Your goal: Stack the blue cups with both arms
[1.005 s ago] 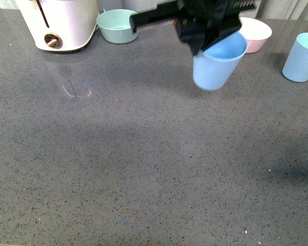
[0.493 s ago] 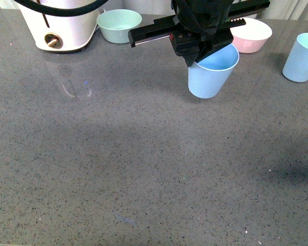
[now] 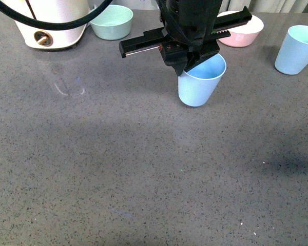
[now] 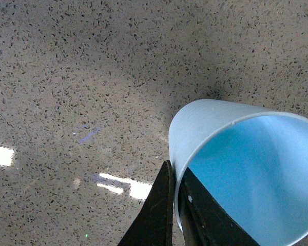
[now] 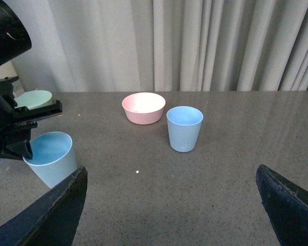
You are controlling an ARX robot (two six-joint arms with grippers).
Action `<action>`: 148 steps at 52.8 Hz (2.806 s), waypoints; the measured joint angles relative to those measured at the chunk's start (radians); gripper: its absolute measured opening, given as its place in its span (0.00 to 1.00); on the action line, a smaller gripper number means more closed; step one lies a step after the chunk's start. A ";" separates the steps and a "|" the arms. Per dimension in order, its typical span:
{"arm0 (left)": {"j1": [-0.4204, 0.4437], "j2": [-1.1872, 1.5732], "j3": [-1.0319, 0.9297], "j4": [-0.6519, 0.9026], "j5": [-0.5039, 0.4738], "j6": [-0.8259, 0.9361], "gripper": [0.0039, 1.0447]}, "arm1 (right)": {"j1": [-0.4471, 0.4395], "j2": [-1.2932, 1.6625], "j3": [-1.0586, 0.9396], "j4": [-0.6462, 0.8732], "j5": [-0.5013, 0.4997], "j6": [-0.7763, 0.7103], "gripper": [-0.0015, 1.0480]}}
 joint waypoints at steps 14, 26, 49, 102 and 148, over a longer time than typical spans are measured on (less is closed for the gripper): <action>0.000 0.001 -0.002 0.006 0.005 -0.007 0.02 | 0.000 0.000 0.000 0.000 0.000 0.000 0.91; 0.000 0.017 -0.011 0.013 0.013 -0.019 0.02 | 0.000 0.000 0.000 0.000 0.000 0.000 0.91; 0.001 0.019 -0.021 0.037 0.021 -0.023 0.31 | 0.000 0.000 0.000 0.000 0.000 0.000 0.91; 0.193 -0.463 -0.633 0.919 -0.273 0.347 0.77 | 0.000 0.000 0.000 0.000 0.000 0.000 0.91; 0.568 -1.310 -1.866 1.759 0.054 0.904 0.01 | 0.000 0.000 0.000 0.000 0.000 0.000 0.91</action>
